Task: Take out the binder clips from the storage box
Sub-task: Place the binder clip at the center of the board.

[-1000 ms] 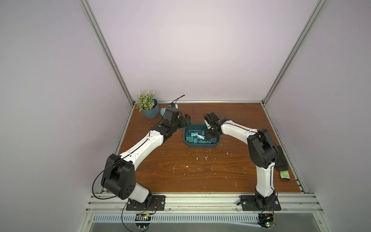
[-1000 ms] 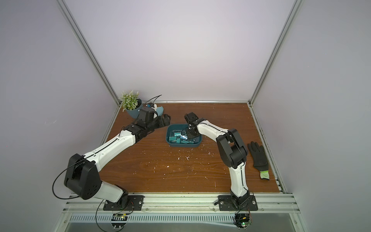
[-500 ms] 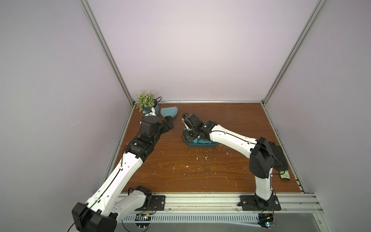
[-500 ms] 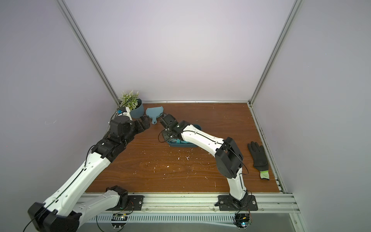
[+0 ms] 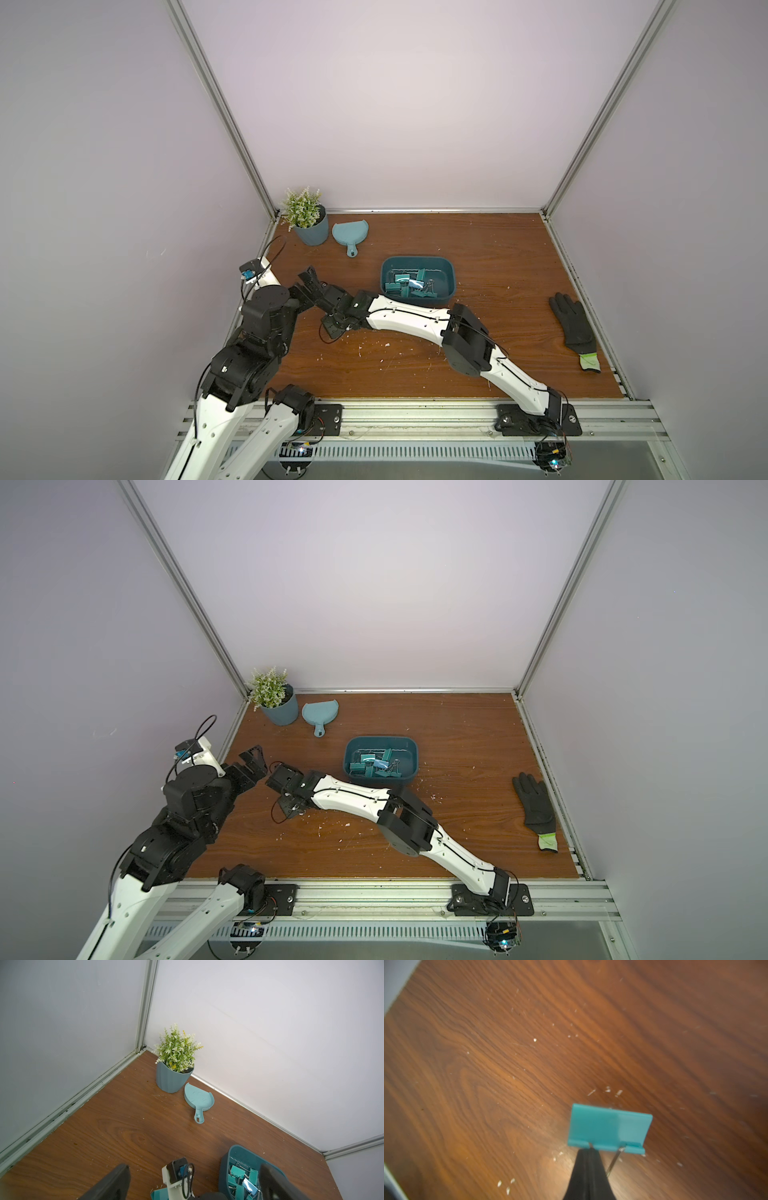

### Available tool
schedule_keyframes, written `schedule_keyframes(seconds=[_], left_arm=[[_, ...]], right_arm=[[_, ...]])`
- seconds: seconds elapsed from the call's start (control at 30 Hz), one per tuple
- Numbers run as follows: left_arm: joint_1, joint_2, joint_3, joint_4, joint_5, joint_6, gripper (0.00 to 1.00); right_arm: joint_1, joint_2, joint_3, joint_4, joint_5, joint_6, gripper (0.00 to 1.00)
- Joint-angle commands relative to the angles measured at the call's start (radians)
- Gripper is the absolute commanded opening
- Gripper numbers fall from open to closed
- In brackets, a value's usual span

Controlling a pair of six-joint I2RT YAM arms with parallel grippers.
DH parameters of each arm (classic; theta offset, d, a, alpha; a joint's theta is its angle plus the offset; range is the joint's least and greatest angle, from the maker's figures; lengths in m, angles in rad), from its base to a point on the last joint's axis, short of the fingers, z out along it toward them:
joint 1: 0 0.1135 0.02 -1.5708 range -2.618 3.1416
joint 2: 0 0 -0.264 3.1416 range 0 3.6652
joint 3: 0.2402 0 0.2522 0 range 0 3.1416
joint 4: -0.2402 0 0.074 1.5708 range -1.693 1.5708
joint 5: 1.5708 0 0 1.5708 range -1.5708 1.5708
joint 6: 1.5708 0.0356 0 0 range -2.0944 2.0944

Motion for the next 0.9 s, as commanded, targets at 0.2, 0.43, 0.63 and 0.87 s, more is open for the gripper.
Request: schedule_keyframes(seconds=[0.2,0.43,0.63,0.87], left_arm=[[0.010,-0.030,0.008,-0.094,-0.005,-0.005,1.00],[0.010,-0.018,0.005,-0.094,0.014,-0.018,1.00],[0.010,-0.014,0.000,-0.094,0.026,-0.023,1.00],[0.010,0.008,0.001,-0.093,0.033,-0.034,1.00]], right_arm=[[-0.004,0.029,0.044,0.020,-0.038,0.086,0.00],[-0.013,0.073,0.134,-0.070,-0.002,0.216,0.00],[-0.006,0.057,0.110,-0.067,0.006,0.270,0.04],[-0.012,0.005,0.108,-0.071,0.009,0.252,0.52]])
